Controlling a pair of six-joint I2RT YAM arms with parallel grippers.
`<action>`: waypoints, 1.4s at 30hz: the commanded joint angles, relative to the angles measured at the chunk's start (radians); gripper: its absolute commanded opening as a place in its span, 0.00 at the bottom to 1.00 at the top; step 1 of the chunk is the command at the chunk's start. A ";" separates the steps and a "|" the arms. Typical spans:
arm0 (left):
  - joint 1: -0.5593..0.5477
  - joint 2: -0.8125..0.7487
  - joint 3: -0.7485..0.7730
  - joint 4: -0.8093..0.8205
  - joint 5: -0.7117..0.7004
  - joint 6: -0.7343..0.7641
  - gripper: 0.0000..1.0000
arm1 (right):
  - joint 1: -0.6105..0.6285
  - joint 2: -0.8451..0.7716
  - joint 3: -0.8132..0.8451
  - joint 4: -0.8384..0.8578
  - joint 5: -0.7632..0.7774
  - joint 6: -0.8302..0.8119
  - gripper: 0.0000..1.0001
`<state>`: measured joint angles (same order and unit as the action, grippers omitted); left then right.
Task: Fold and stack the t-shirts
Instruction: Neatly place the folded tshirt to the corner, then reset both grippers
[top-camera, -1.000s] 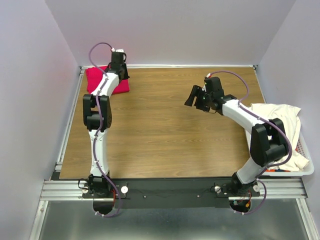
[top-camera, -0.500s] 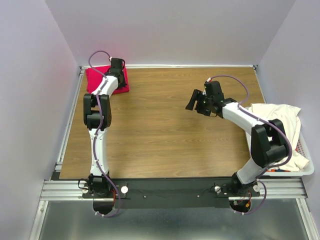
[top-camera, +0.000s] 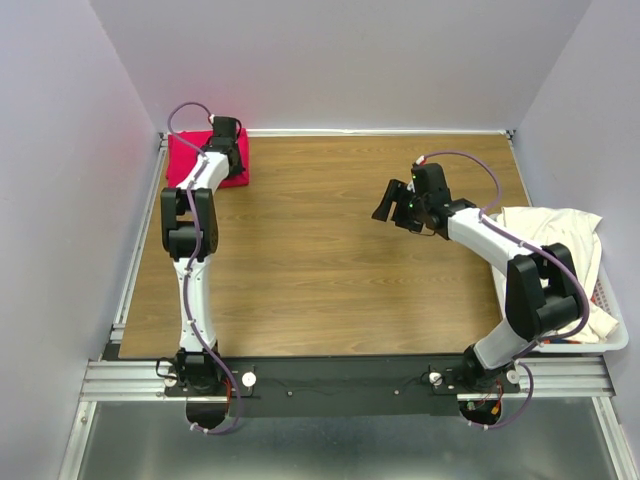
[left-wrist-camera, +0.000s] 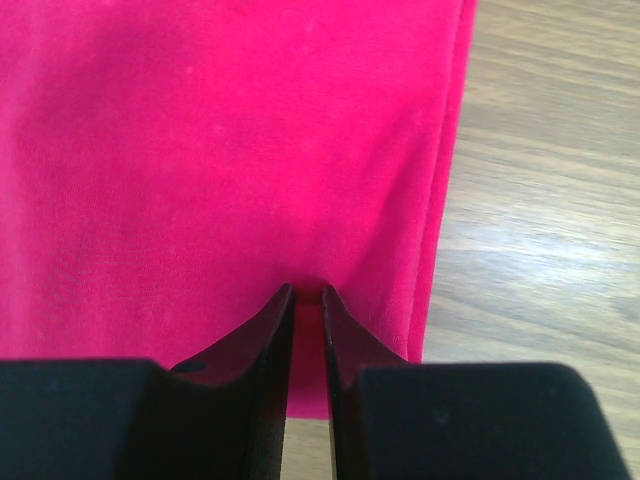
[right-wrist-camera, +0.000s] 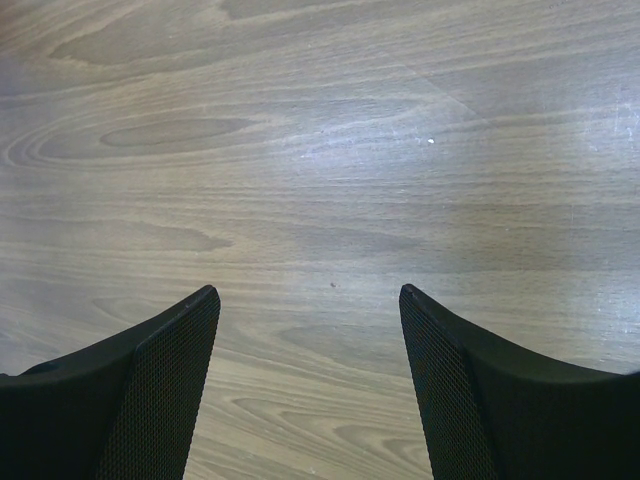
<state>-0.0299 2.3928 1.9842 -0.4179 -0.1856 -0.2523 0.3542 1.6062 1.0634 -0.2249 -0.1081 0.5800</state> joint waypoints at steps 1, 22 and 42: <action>0.022 -0.021 -0.028 -0.073 -0.048 0.036 0.25 | 0.005 -0.029 -0.022 0.018 0.007 0.012 0.80; -0.108 -0.463 -0.402 0.160 0.296 -0.086 0.42 | 0.005 -0.048 0.038 0.025 -0.005 0.007 0.83; -0.478 -0.955 -0.694 0.209 0.282 0.013 0.43 | 0.005 -0.253 -0.017 0.025 0.102 -0.006 0.88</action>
<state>-0.4709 1.4982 1.3251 -0.2188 0.1268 -0.2848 0.3542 1.3922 1.0740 -0.2138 -0.0628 0.5823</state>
